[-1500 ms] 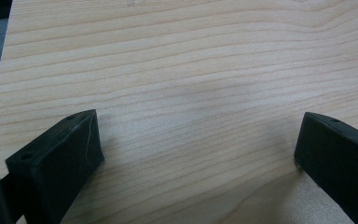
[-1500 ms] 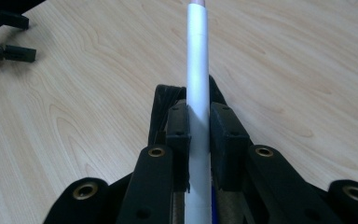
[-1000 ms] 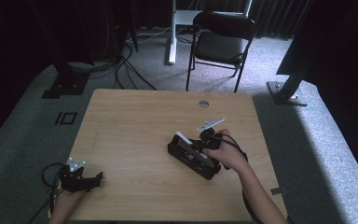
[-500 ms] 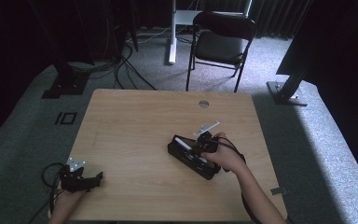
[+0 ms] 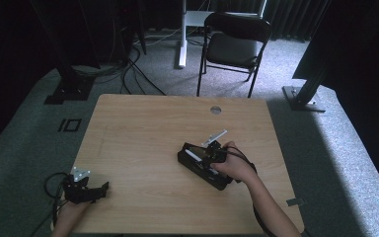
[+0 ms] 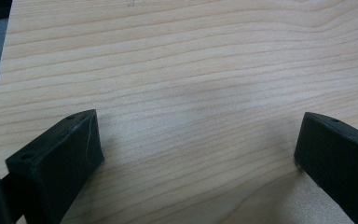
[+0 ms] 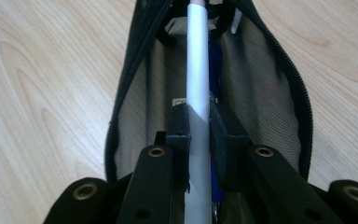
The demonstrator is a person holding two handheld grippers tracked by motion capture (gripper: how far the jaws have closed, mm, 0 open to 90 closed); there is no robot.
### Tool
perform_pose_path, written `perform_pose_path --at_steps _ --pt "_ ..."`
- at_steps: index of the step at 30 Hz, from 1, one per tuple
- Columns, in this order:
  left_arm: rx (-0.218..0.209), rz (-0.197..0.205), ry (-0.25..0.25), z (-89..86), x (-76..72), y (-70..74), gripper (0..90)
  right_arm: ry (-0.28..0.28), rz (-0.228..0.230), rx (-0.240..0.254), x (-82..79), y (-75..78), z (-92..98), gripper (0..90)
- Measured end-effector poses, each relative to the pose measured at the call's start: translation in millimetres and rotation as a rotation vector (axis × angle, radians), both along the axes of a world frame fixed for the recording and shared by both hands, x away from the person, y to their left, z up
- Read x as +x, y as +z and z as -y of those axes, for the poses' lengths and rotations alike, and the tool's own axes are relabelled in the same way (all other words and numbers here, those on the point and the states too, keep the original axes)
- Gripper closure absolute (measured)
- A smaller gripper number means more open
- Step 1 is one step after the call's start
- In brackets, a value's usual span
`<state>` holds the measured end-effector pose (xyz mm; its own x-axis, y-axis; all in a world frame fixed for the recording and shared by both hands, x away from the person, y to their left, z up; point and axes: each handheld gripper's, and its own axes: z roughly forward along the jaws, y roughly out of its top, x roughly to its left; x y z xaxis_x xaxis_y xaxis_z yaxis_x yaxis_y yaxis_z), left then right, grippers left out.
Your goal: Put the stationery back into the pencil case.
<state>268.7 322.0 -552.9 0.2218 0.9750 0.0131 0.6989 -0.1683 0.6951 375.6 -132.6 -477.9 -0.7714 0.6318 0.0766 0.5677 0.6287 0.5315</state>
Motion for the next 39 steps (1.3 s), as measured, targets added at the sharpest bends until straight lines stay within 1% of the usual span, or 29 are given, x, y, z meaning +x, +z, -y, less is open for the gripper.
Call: perform_pose_path --at_steps 5,10,21,27,29,31,33,34,36,37,39 --pt "0.000 0.000 0.000 0.0 0.0 0.0 0.9 0.001 -0.007 -0.007 1.6 -2.2 -2.9 78.5" --pt "0.000 0.000 0.000 0.0 0.0 0.0 0.9 0.007 -0.015 -0.031 3.8 -5.3 -7.2 78.5" --pt "0.000 0.000 0.000 0.0 0.0 0.0 0.9 0.007 -0.037 -0.050 5.6 -10.3 -14.6 78.4" --pt "0.000 0.000 0.000 0.0 0.0 0.0 0.9 0.014 -0.037 -0.067 5.8 -13.1 -17.2 78.1" --pt "0.000 0.000 0.000 0.0 0.0 0.0 0.9 0.011 -0.038 -0.061 6.3 -13.8 -17.1 78.0" --pt "0.000 0.000 0.000 0.0 0.0 0.0 0.9 0.011 -0.048 -0.055 6.7 -14.0 -16.4 77.1" --pt "0.000 0.000 0.000 0.0 0.0 0.0 0.9 -0.006 -0.061 -0.022 7.3 -12.9 -15.2 74.0" --pt "0.000 0.000 0.000 0.0 0.0 0.0 0.9 -0.004 -0.056 -0.023 7.4 -11.8 -14.5 75.6" --pt "0.000 0.000 0.000 0.0 0.0 0.0 0.9 0.006 -0.048 -0.031 7.2 -10.7 -13.9 75.8" --pt "0.000 0.000 0.000 0.0 0.0 0.0 0.9 0.005 -0.045 -0.018 6.4 -7.4 -12.7 75.3" --pt "0.000 0.000 0.000 0.0 0.0 0.0 0.9 0.007 -0.037 -0.011 6.3 -5.0 -11.5 74.6"
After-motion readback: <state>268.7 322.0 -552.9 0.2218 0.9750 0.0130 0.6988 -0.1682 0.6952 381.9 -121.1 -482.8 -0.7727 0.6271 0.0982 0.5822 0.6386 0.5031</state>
